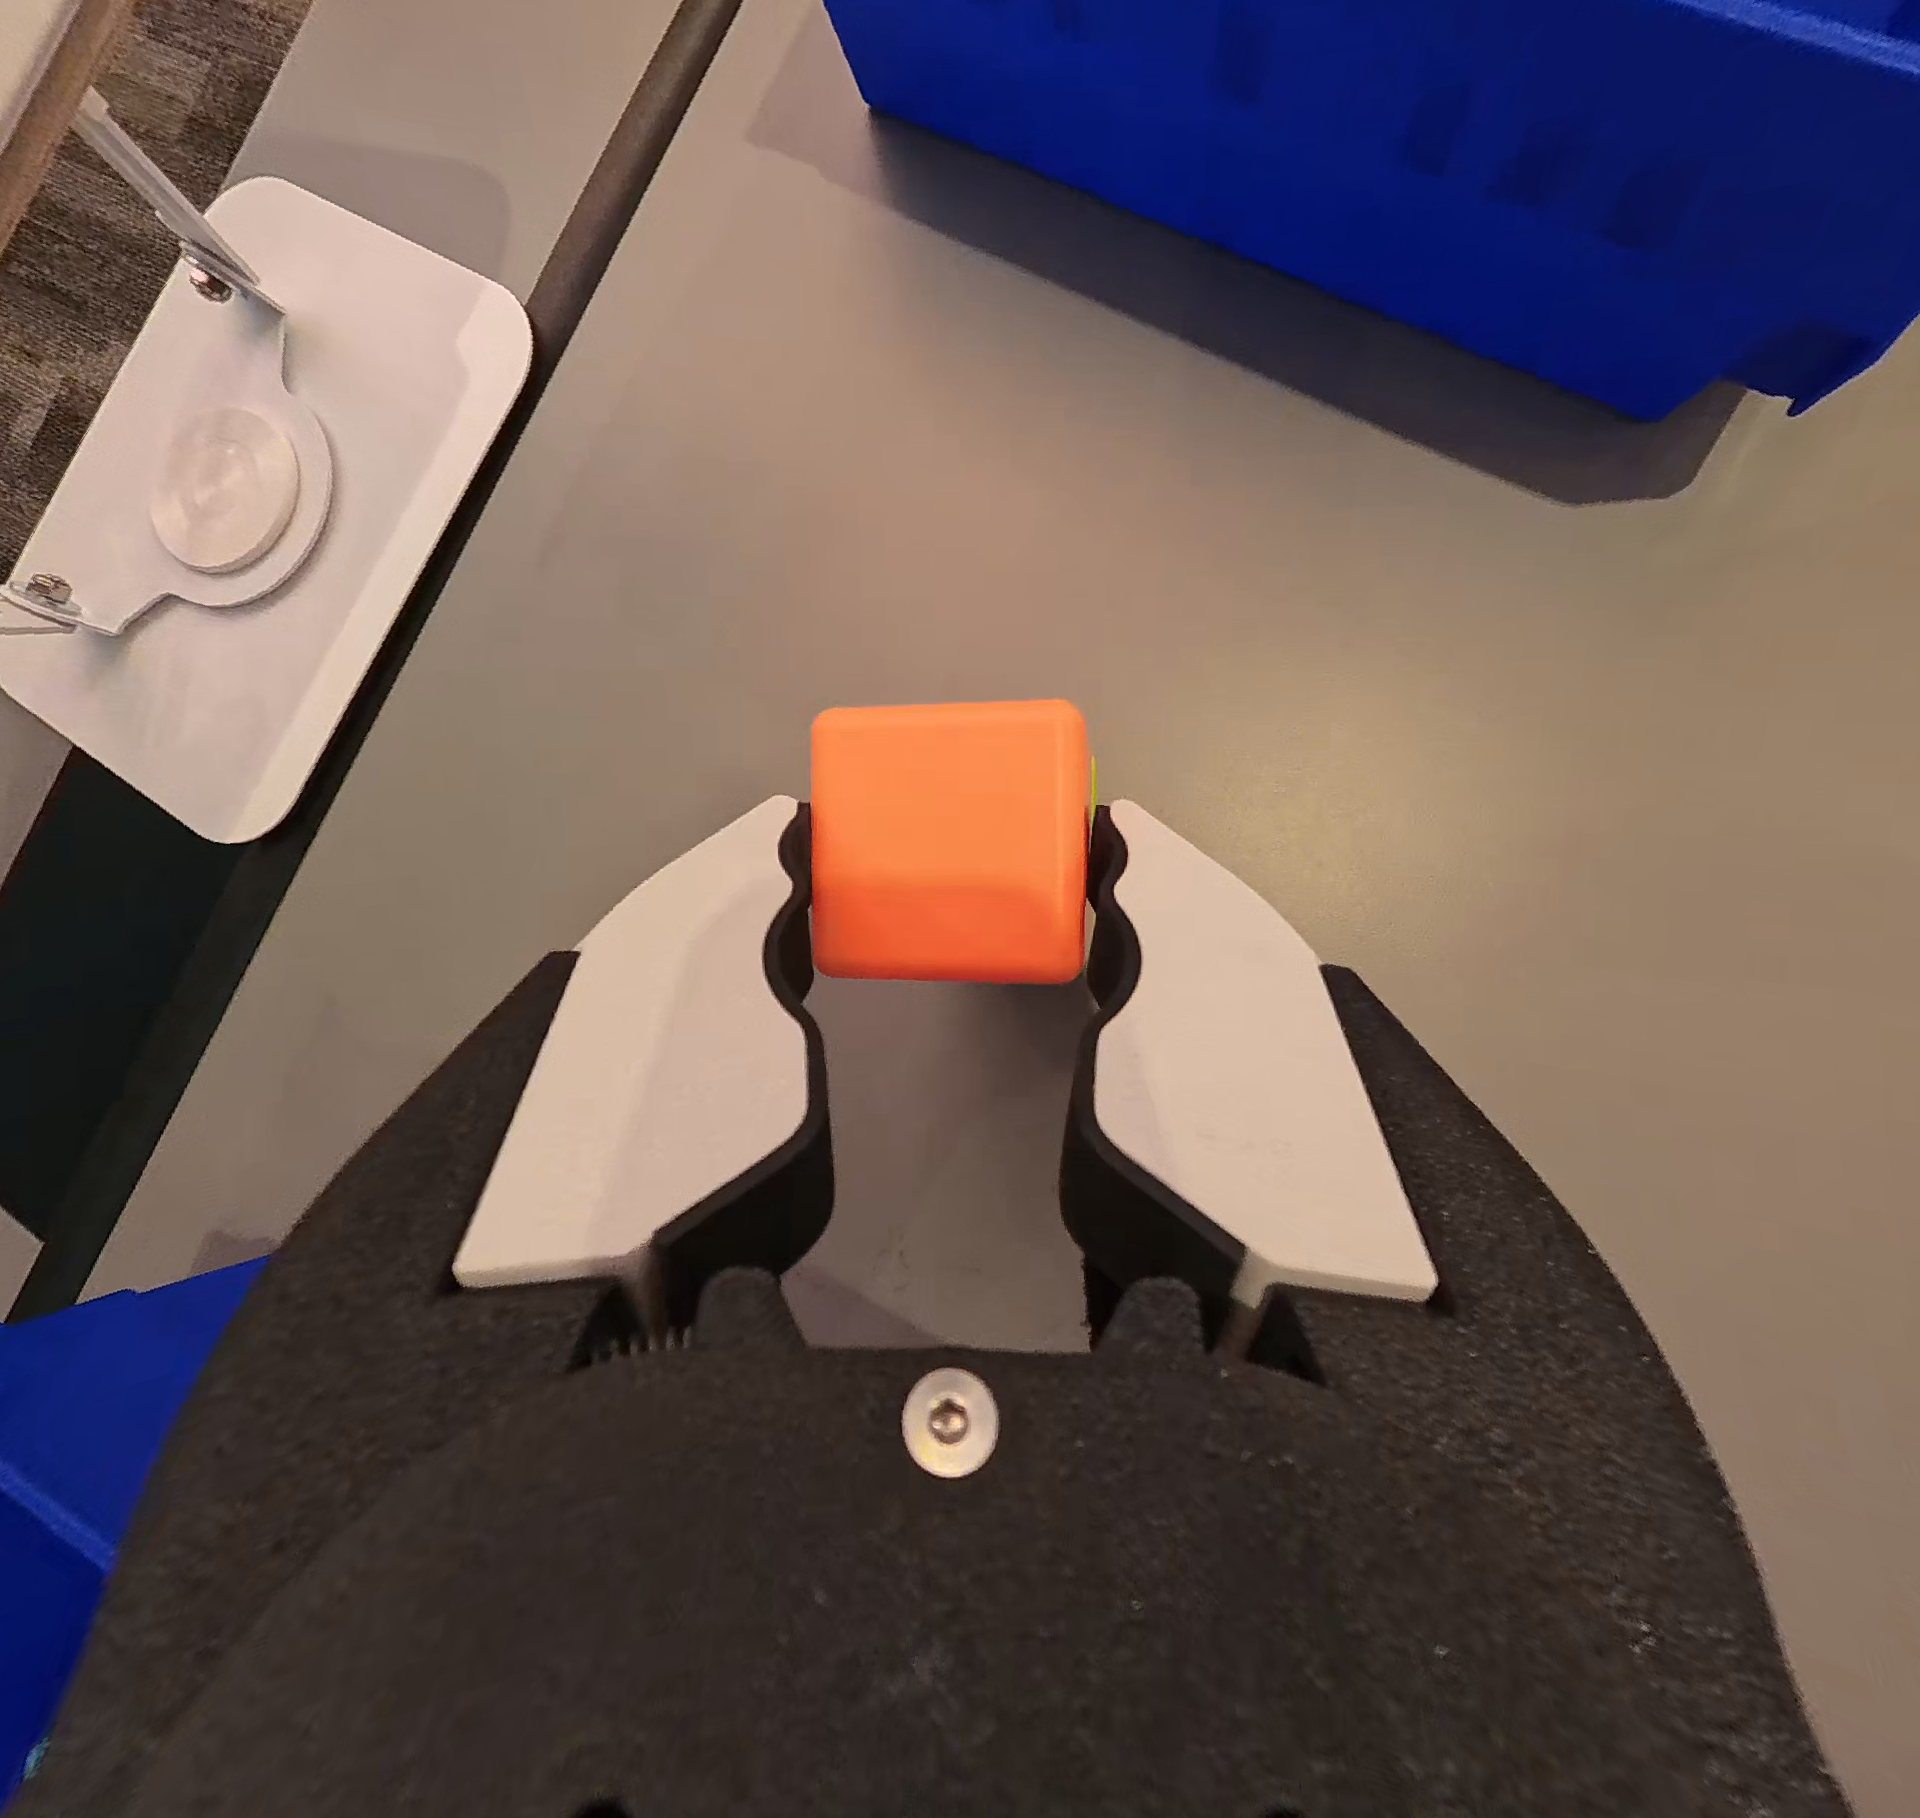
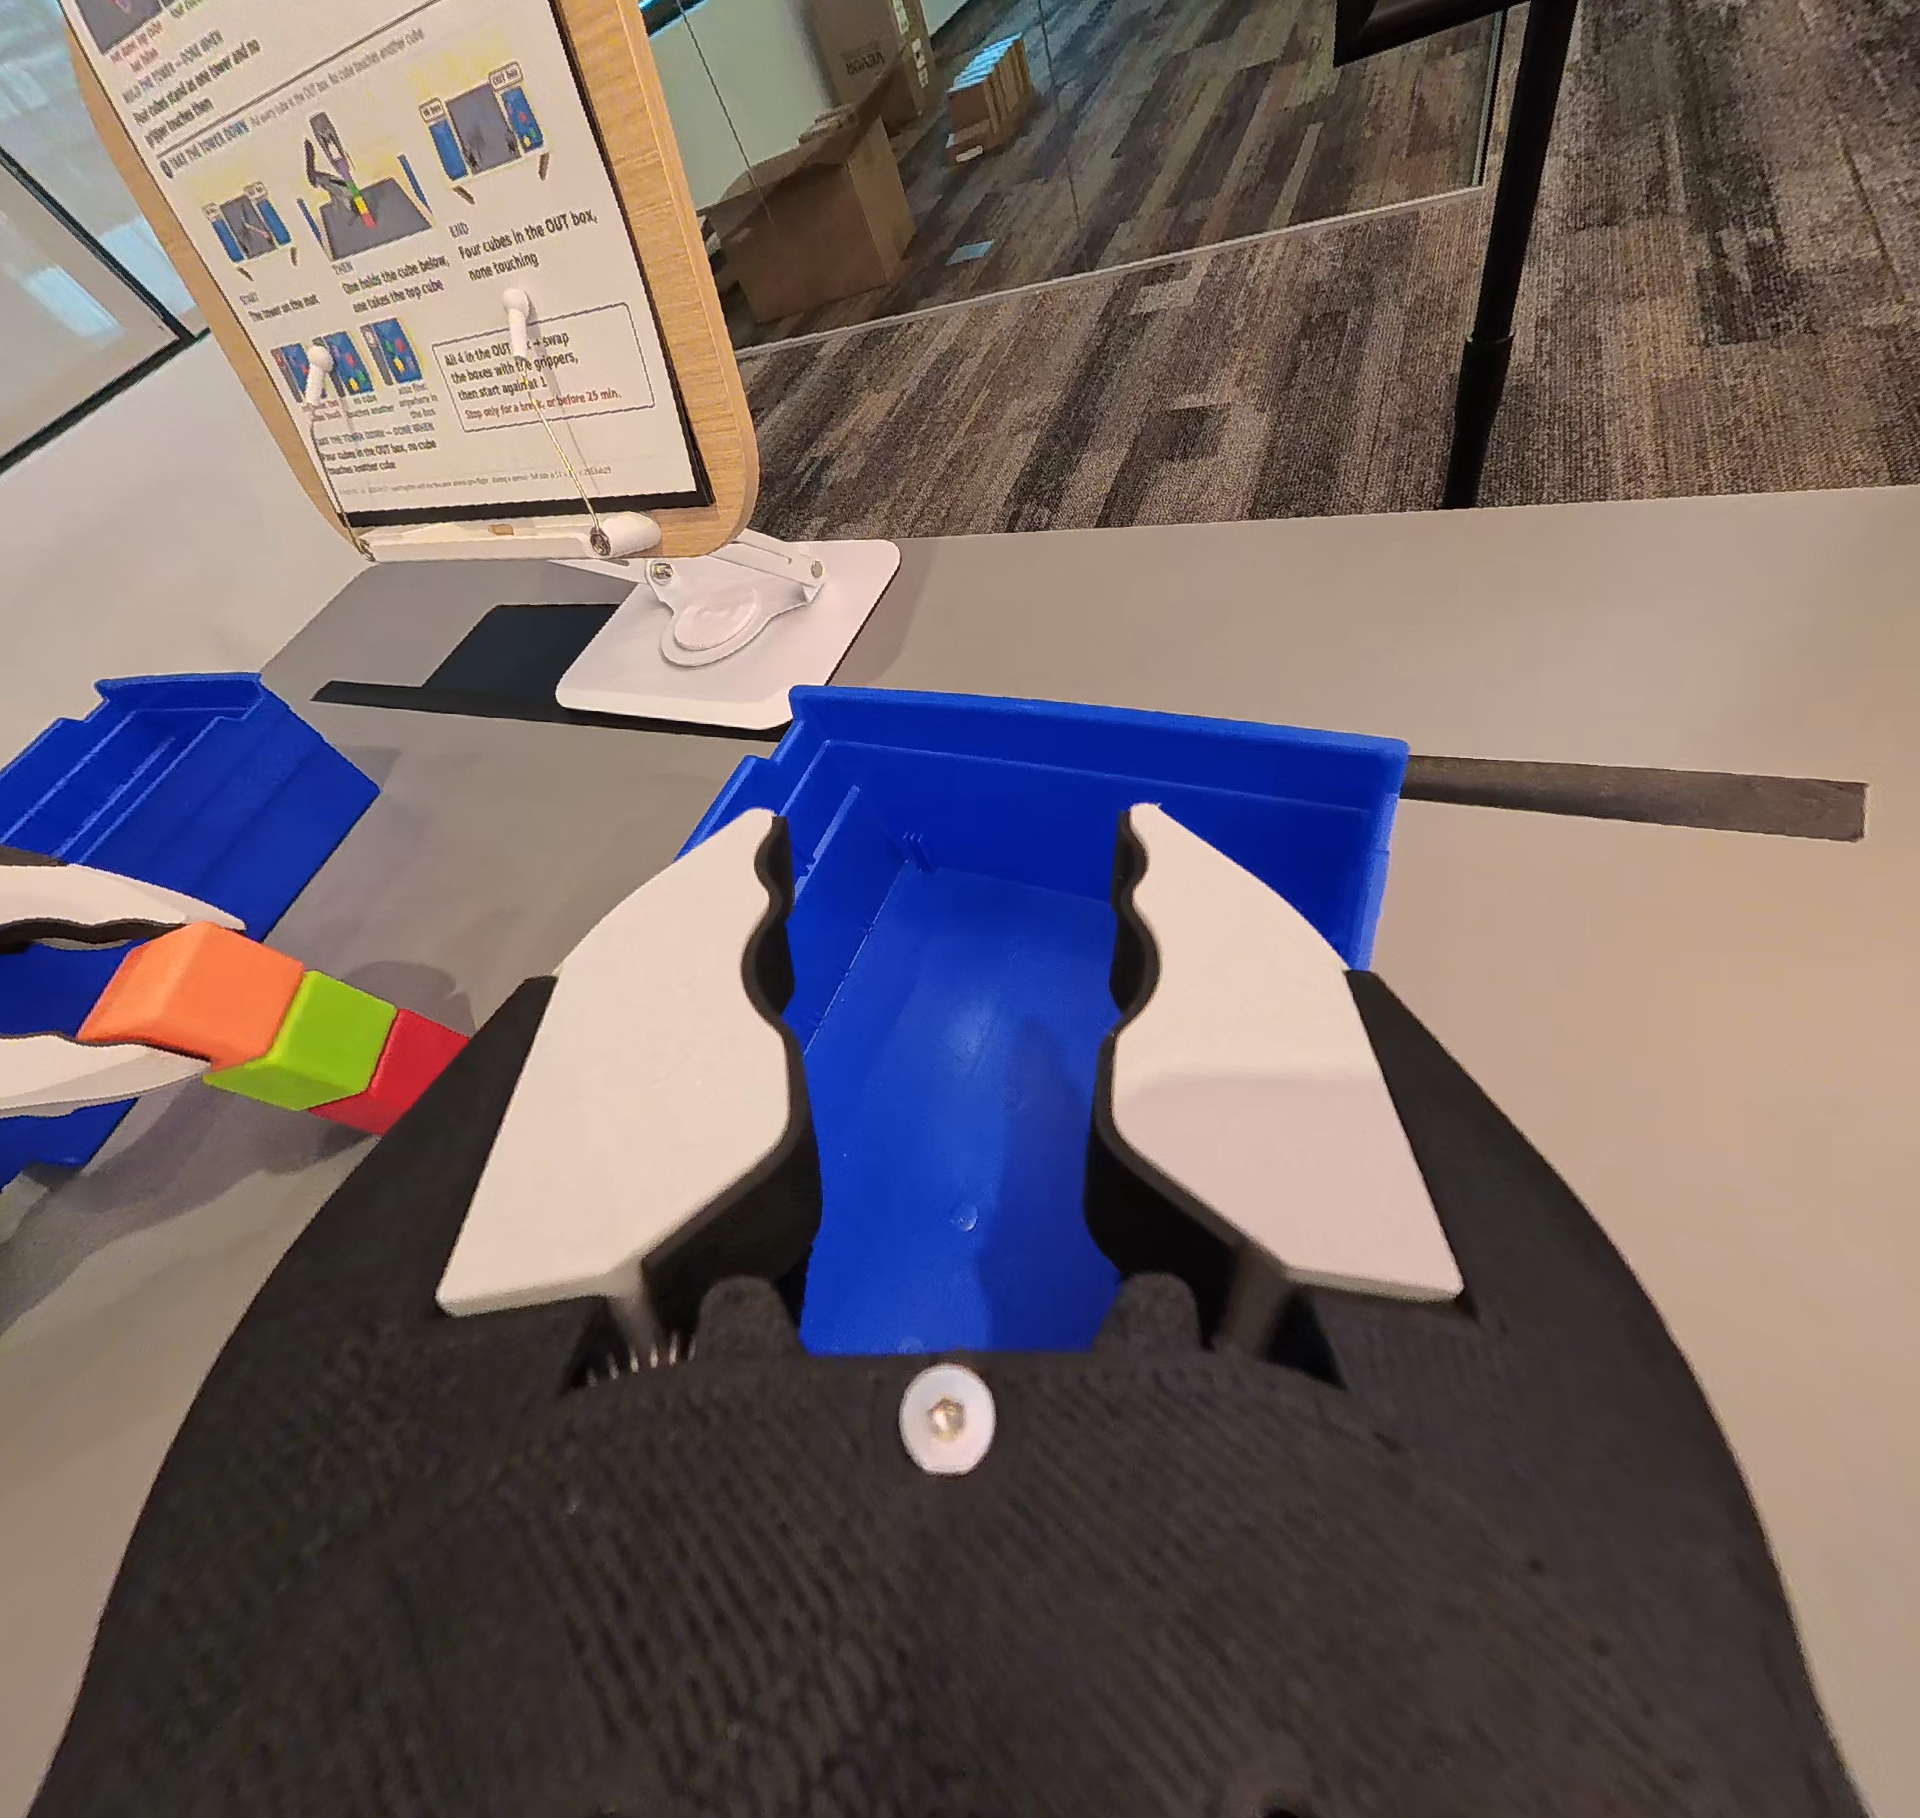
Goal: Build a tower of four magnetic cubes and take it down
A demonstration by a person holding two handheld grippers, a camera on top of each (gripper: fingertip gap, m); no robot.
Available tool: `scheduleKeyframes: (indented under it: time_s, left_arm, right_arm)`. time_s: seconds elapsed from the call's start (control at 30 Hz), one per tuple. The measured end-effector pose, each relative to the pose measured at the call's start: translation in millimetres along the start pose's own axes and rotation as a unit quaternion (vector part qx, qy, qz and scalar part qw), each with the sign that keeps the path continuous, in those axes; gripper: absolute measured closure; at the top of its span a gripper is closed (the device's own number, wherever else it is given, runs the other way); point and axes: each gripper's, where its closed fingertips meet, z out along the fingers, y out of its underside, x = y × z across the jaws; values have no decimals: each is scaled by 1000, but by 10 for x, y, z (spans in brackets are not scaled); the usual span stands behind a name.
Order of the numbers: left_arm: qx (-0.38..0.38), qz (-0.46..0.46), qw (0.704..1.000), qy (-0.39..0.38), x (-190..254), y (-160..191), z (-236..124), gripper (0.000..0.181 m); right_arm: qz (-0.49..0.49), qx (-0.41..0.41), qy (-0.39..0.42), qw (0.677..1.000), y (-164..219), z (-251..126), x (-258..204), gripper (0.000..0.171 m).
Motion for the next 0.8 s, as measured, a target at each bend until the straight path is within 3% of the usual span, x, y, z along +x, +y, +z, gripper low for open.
scheduleKeyframes:
  time_s: [0.2, 0.43, 0.8]
  left_arm:
    - [46, -9, 998, -36, -100, -114, -103, 124]
    - [152, -73, 967, -192, -617, -255, -847, 118]
    - [167, -205, 888, -375, -1477, 405, -1815, 104]
  right_arm:
    - [-5, -4, 0, 1000, 10, 21, -13, 110]
    - [-15, -2, 6, 1000, -17, 14, -45, 110]
    - [-81, -16, 28, 996, -84, 57, -351, 108]
